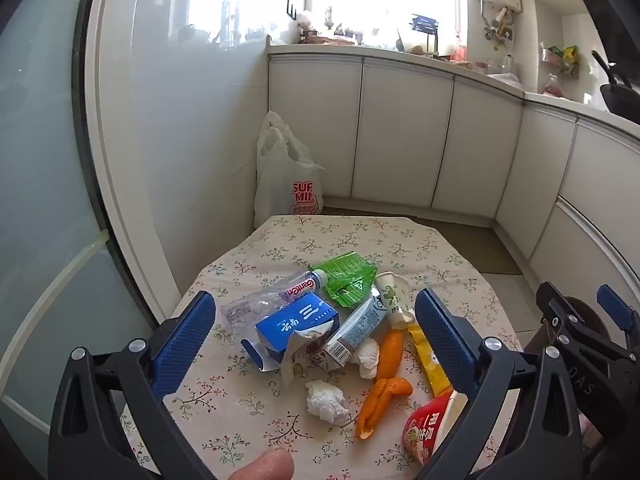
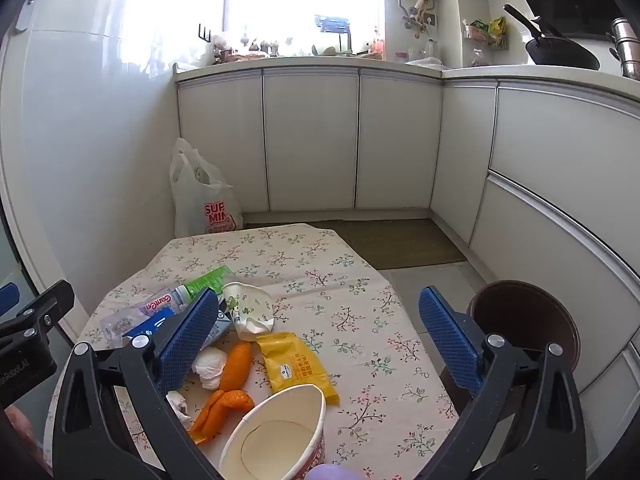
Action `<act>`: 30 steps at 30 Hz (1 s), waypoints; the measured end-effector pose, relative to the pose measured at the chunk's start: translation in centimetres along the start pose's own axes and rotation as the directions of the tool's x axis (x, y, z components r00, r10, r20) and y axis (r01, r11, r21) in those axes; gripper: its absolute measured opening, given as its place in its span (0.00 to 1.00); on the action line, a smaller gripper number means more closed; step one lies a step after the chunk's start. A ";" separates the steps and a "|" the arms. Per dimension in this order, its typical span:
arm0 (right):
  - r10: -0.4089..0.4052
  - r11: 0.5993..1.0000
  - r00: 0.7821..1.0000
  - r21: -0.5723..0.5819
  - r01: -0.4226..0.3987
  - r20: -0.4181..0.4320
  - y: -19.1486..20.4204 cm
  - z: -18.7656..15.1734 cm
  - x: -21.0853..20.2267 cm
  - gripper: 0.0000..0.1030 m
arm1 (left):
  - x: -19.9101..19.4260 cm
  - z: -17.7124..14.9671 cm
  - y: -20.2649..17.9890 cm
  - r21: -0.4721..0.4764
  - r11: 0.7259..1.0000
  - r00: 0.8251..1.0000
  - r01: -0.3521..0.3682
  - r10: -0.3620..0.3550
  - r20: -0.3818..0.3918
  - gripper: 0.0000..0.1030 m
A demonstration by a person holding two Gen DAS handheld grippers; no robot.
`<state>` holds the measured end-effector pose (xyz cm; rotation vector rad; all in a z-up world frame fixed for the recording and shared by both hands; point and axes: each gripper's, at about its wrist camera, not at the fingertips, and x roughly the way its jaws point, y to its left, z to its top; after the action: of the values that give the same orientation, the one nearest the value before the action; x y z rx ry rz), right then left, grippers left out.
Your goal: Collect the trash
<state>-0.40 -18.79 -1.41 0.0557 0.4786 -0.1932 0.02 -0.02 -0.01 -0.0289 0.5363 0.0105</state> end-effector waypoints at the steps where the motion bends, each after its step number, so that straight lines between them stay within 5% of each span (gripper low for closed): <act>1: -0.001 1.000 1.000 -0.005 0.001 0.004 0.0 0.0 -0.1 0.93 | 0.0 0.0 0.0 -0.001 1.000 1.000 0.002 -0.002 -0.001 0.94; 30: 0.011 1.000 1.000 -0.026 -0.011 0.021 0.7 -0.3 0.0 0.93 | 1.0 -0.8 0.3 -0.018 1.000 0.999 0.008 -0.009 -0.042 0.94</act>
<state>-0.40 -18.04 -1.63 0.0307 0.4593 -0.1768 0.43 0.25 -1.19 -0.0489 0.5786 0.0061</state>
